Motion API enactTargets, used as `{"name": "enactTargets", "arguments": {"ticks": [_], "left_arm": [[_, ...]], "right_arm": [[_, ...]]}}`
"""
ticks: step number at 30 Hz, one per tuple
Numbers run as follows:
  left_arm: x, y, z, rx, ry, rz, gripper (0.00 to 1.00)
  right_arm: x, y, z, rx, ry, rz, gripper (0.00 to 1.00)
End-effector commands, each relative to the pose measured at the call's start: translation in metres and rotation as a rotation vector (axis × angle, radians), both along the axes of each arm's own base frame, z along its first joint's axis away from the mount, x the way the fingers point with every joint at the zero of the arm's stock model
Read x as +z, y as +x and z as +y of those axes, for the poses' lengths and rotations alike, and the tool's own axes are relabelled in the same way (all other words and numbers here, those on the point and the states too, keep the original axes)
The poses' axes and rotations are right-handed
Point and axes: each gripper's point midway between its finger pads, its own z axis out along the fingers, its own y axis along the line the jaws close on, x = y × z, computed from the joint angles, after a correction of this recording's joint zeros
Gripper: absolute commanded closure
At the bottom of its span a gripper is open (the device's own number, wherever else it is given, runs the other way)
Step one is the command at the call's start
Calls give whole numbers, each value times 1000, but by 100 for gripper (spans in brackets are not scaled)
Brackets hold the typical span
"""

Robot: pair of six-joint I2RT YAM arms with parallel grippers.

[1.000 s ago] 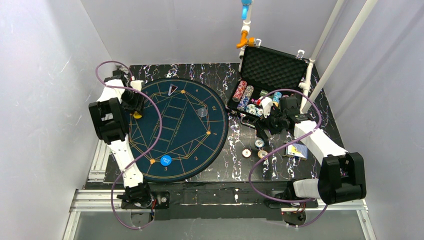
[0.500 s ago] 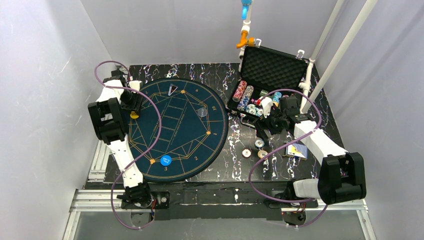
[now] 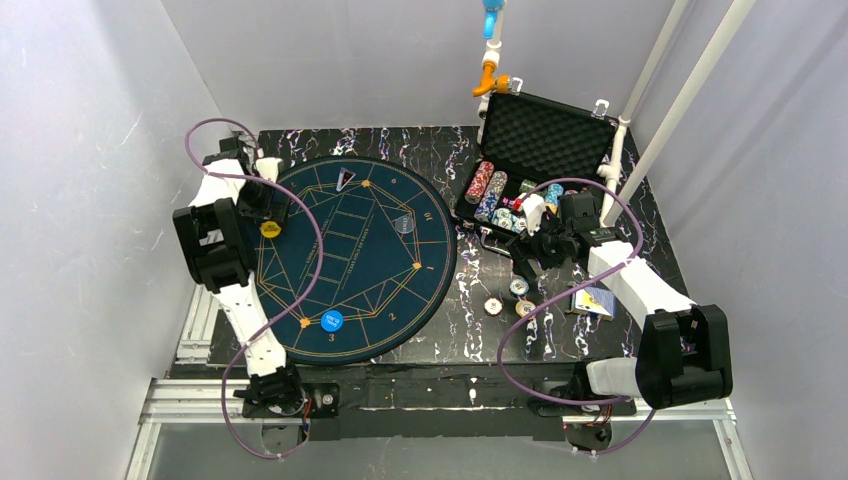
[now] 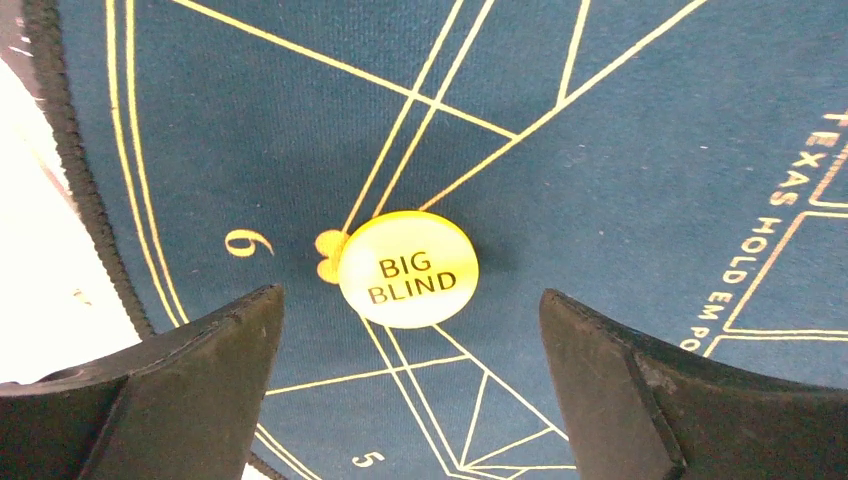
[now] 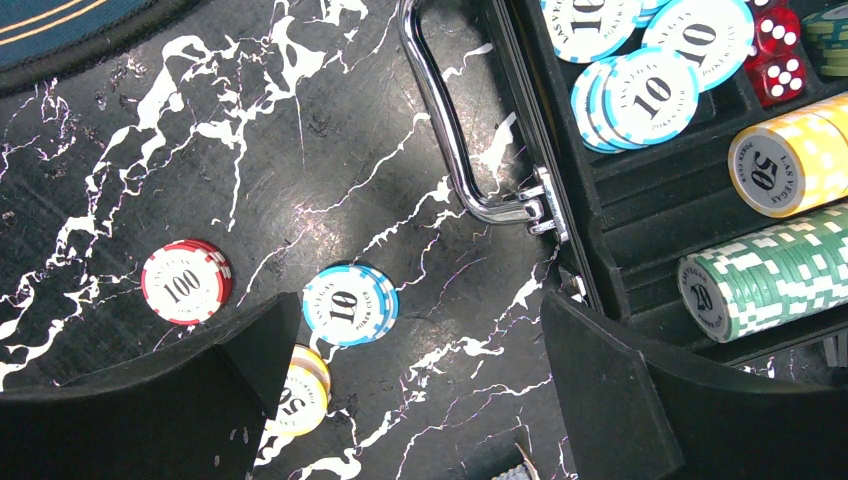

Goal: Distribute texas hold em gaming equipment

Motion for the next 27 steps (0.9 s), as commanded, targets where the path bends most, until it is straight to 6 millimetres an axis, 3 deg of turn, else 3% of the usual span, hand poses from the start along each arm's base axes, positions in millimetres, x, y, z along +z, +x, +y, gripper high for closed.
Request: {"name": "enactTargets", "arguments": {"ticks": [1,6,12,19,23,27], "left_arm": [[61,0,-12,-23,-41,-139,2],[96,-6,-38,11,-132,-221,2],[142,-35,-98,-16,-411,-351,2],[156,-70,-120,42,-412,-323,2],[155,-86,-129,48,-444,-364,2],[151,-98,-130,28,-424,-385,2]], "right_arm": [[25,10,6,12,33,-74,0],[31,7,10,30,50,-82,0],[37,-10,27,135,82,-69,0],[15,-42,61,333,-73,-42,0],[-5,-60,68,430,-198,-11,0],[-16,-69,73,478,-256,15,7]]}}
